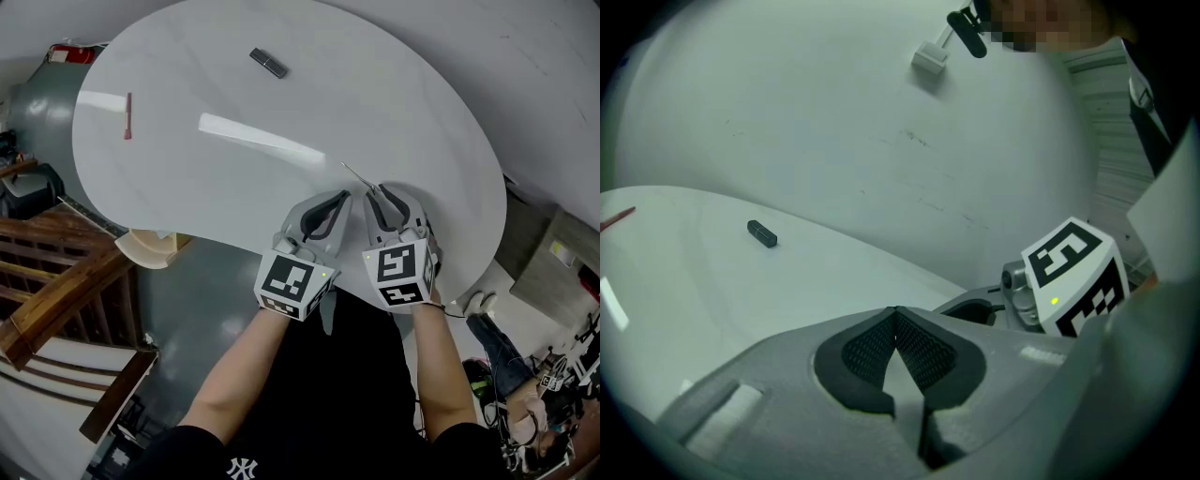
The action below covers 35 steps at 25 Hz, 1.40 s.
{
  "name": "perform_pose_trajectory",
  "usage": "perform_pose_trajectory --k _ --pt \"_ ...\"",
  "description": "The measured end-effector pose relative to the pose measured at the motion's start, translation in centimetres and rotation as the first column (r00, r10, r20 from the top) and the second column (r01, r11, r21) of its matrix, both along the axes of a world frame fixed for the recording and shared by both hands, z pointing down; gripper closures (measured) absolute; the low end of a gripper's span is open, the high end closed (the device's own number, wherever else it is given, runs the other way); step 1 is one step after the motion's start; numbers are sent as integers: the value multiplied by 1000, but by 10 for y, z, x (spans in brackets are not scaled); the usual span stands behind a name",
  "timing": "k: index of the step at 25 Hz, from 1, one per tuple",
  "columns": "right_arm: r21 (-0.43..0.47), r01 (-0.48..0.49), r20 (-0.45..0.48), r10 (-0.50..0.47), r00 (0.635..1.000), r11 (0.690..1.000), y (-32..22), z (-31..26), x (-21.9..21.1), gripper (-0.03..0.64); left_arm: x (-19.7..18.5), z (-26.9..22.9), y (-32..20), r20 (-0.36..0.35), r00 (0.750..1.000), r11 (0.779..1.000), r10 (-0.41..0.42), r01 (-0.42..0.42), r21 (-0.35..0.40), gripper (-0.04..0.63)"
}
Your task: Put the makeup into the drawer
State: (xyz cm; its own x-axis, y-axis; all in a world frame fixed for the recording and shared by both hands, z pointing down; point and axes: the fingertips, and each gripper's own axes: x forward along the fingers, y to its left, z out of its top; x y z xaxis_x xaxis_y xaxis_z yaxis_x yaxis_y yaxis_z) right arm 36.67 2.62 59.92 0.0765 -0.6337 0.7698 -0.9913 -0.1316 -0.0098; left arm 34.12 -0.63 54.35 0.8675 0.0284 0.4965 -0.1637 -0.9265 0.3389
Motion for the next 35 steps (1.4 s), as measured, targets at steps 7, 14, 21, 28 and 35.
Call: perform_pose_trajectory --k 7,14,21,28,35 --pt "-49 29 -2 -30 1000 998 -2 12 -1 520 1 4 -2 7 1000 1000 -13 13 -2 586" --pt "-61 34 25 -32 999 998 -3 14 -2 552 0 5 -3 11 1000 1000 -25 25 -2 586" --pt "-19 -7 84 9 996 1000 -5 10 -3 558 -4 -5 -3 1 1000 1000 -28 28 13 586" --pt "57 -46 118 39 992 997 -22 -16 -15 557 -20 -21 -12 -18 999 998 -51 52 40 586" --pt "108 -42 84 33 996 993 -28 -57 -41 558 -51 -56 -17 -65 995 995 -76 80 52 586"
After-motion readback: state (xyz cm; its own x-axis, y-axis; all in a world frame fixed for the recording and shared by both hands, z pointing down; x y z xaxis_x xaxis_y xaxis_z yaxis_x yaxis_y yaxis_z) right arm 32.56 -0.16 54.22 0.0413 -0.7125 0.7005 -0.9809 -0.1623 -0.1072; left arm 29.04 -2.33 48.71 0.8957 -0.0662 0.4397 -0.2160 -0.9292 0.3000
